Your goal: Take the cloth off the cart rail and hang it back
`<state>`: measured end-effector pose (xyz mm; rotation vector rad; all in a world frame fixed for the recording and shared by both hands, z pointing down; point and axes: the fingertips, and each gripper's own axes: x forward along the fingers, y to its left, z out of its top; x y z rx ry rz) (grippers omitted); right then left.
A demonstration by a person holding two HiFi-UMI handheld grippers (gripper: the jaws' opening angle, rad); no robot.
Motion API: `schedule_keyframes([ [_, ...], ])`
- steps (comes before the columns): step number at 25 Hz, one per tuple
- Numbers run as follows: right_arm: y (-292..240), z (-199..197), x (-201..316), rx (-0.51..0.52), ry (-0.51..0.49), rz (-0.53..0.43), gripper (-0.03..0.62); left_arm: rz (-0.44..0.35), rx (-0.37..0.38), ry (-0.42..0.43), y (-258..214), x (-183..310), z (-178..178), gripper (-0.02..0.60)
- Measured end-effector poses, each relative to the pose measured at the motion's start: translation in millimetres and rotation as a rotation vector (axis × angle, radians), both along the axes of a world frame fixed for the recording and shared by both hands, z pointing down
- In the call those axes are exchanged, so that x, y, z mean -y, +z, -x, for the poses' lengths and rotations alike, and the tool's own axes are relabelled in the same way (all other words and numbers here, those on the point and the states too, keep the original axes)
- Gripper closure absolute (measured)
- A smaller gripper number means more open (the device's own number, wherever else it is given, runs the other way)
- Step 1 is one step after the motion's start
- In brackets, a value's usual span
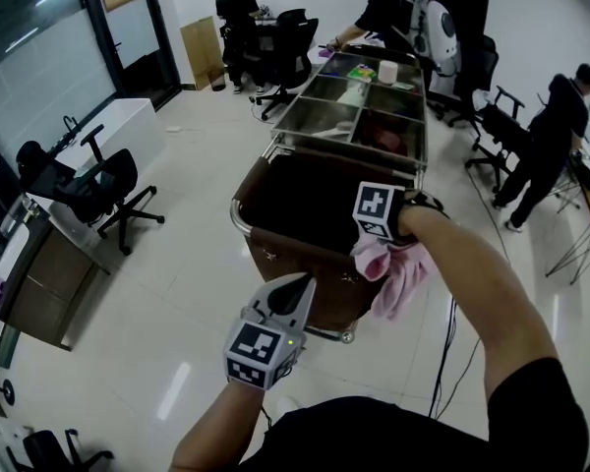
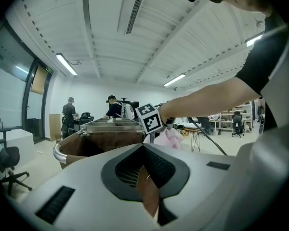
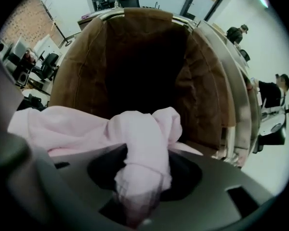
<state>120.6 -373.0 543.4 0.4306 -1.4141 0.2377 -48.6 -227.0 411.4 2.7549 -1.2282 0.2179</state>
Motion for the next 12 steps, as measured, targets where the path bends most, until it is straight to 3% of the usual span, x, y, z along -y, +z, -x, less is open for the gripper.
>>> schedule_keyframes([
  [1, -3.3, 2.4, 4.4, 0.009, -0.009, -0.03, 0.45, 0.002, 0.001, 0.003, 0.9, -1.7, -0.7, 0.581],
  [2, -6.1, 4.2, 7.2, 0.023, -0.018, -0.053, 0.465, 0.004, 0.003, 0.006, 1.9, -3.6, -1.2, 0.581],
  [6, -21.3, 12.3, 8.2, 0.171, -0.02, -0.113, 0.481, 0.005, 0.005, 0.009, 2.5, -9.6, 0.1, 0.581],
  [12, -68.3, 5.9, 10.0, 0.493, 0.104, -0.294, 0.485, -0.017, -0.014, 0.001, -5.5, -10.7, 0.8, 0.581],
])
